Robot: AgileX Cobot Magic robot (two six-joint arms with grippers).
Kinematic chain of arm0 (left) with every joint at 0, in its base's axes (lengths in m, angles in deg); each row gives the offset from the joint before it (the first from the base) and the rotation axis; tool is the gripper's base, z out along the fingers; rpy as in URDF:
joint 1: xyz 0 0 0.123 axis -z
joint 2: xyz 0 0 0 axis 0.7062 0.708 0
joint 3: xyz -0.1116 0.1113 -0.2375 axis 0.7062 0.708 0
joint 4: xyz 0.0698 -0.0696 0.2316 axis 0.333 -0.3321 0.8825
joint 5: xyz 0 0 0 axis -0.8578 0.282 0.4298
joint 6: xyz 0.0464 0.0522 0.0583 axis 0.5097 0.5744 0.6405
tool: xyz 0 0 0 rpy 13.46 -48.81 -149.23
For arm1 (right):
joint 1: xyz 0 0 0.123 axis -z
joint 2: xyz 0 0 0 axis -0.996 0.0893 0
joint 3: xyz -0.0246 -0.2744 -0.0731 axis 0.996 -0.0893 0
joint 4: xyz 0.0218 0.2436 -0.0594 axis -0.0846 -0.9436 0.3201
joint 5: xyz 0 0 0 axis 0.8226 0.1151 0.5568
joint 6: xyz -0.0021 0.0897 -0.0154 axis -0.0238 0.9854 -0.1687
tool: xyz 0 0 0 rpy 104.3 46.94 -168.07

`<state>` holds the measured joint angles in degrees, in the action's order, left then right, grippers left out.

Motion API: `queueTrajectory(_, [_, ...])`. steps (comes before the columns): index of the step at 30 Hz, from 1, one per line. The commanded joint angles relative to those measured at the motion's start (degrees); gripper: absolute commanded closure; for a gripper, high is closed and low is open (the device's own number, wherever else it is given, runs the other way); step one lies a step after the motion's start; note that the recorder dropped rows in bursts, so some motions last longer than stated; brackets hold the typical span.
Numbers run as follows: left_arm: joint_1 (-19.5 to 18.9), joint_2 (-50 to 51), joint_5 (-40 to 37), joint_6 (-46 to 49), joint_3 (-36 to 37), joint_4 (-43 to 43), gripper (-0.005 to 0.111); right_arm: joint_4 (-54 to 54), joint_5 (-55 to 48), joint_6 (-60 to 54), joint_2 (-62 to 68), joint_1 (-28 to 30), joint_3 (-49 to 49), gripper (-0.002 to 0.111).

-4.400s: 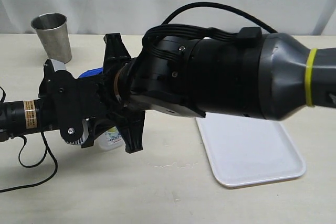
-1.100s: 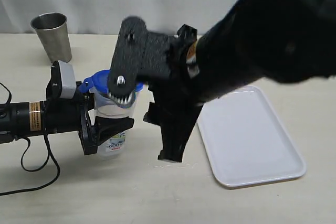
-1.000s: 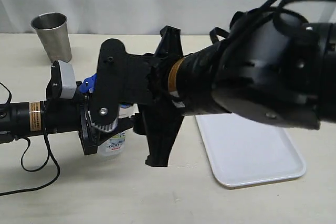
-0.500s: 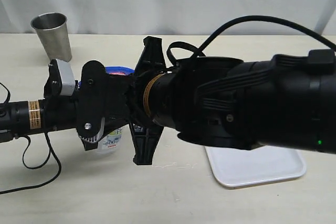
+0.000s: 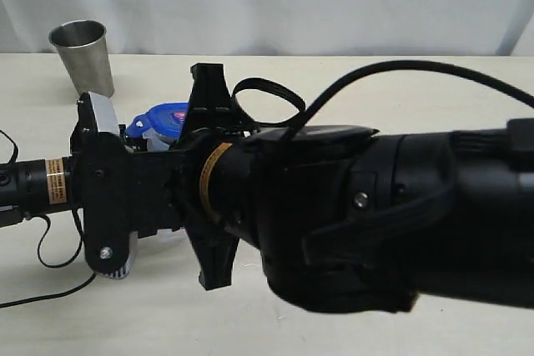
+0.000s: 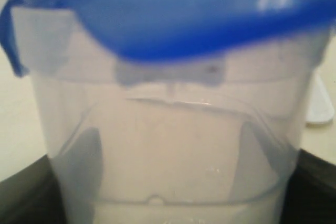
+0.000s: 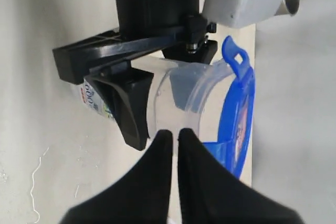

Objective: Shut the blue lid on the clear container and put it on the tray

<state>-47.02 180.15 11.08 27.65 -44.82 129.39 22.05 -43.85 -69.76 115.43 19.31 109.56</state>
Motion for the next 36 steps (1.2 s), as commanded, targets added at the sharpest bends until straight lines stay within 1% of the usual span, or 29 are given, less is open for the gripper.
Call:
queueTrajectory(1, [0.98,-0.47,1.86,4.17,0.04,-3.08,0.107,1.29,-2.46,6.39,-1.88,-1.74,-0.28,0.104])
queueTrajectory(3, [2.20,-0.47,1.86,5.28,0.04,-4.59,0.107,1.75,-2.46,12.31,-1.88,-1.37,-0.28,0.104])
queueTrajectory(6, [3.66,-0.24,1.86,7.99,0.04,-7.77,0.107,5.74,-2.78,22.40,-1.89,0.46,-0.28,0.104])
queueTrajectory(10, [4.04,0.57,1.86,7.99,0.04,-9.70,0.107,15.95,-3.59,43.38,-4.23,5.08,-1.34,0.104])
queueTrajectory(14, [4.04,0.56,1.86,7.99,0.04,-10.44,0.107,20.97,0.25,57.36,-8.62,10.47,-6.51,0.104])
queueTrajectory(17, [4.04,0.56,1.86,7.67,0.04,-11.03,0.107,21.92,7.16,67.36,-11.62,15.23,-11.44,0.104])
queueTrajectory(19, [4.04,0.56,1.86,7.17,0.04,-11.15,0.107,21.79,14.62,74.51,-12.17,19.92,-14.64,0.104])
queueTrajectory(20, [4.15,0.56,1.86,7.07,0.04,-11.15,0.107,21.79,19.38,78.82,-12.03,22.73,-16.03,0.104])
queueTrajectory(22, [4.14,0.56,1.86,6.03,0.04,-11.15,0.107,21.79,31.22,83.88,-10.25,28.86,-17.64,0.104])
queueTrajectory(24, [4.14,0.56,1.86,5.85,0.04,-11.02,0.107,21.79,42.51,86.01,-7.46,34.05,-17.93,0.104])
queueTrajectory(27, [4.14,0.56,1.86,5.63,0.04,-10.39,0.107,16.66,48.87,83.55,-3.36,37.36,-16.82,0.104])
queueTrajectory(28, [4.14,0.56,1.86,5.63,0.04,-10.12,0.107,14.29,48.99,81.39,-2.16,37.75,-16.56,0.104])
queueTrajectory(31, [4.14,0.56,1.86,5.49,0.04,-10.14,0.107,1.33,50.62,70.05,2.12,37.78,-15.21,0.104])
queueTrajectory(34, [4.14,0.56,1.86,4.69,0.04,-10.59,0.107,-9.47,59.73,63.10,5.63,37.78,-14.87,0.104])
queueTrajectory(36, [4.14,0.56,1.86,4.20,-0.20,-10.59,0.107,-11.57,63.09,62.54,7.31,37.55,-14.31,0.104])
